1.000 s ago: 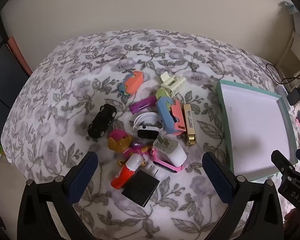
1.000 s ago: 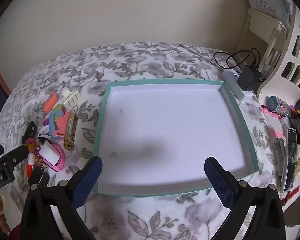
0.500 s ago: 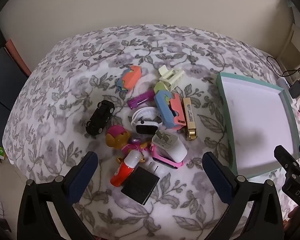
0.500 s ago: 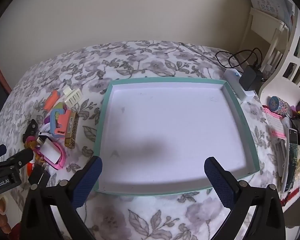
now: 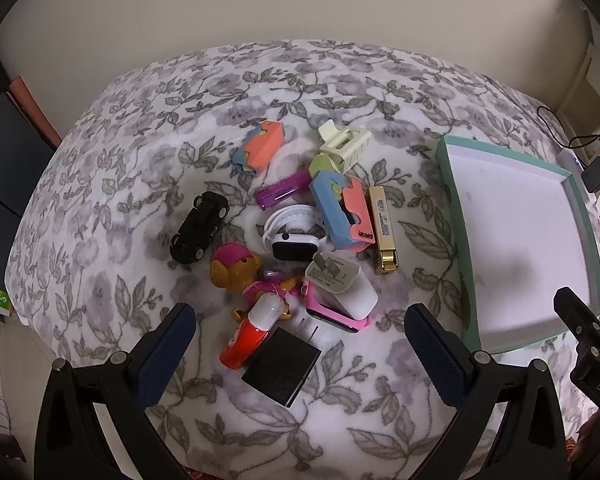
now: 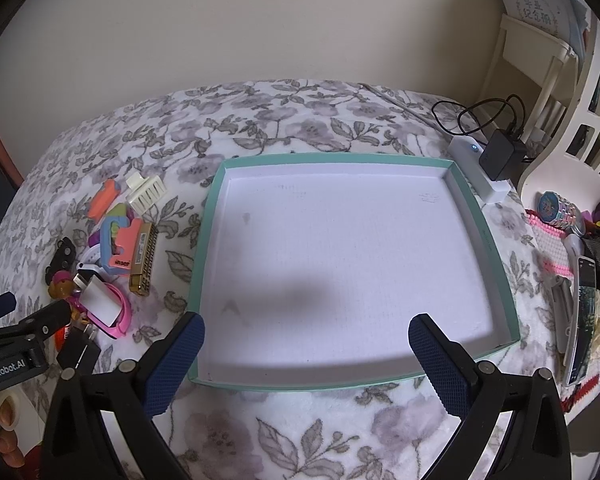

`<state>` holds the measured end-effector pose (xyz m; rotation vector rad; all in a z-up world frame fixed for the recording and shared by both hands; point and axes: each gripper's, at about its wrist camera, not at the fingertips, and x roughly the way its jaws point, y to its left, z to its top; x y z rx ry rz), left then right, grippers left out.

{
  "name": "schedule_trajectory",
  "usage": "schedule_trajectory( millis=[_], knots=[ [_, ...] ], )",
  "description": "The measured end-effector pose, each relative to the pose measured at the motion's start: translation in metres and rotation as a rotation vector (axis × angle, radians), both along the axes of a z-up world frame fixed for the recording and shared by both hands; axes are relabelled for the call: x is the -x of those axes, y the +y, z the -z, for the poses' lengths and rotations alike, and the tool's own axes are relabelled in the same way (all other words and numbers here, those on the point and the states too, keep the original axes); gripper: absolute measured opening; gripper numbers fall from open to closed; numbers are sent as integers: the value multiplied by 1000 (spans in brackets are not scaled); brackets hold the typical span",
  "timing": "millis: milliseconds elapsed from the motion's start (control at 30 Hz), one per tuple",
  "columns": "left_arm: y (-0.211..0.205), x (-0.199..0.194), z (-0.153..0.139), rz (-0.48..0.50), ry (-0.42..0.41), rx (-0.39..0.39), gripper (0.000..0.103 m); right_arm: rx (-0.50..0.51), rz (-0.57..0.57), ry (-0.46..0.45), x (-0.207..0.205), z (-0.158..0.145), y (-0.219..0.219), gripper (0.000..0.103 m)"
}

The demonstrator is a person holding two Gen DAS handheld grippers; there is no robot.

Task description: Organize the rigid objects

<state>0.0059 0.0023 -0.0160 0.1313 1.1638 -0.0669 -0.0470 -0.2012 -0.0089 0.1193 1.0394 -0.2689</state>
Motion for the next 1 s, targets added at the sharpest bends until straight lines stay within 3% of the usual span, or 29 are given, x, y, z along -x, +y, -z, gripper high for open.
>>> schedule_trajectory(
  millis=[1000],
  knots=[
    [0,0,6,-7,19,-10,103,-1,-5,13,-1,3,2,103]
  ],
)
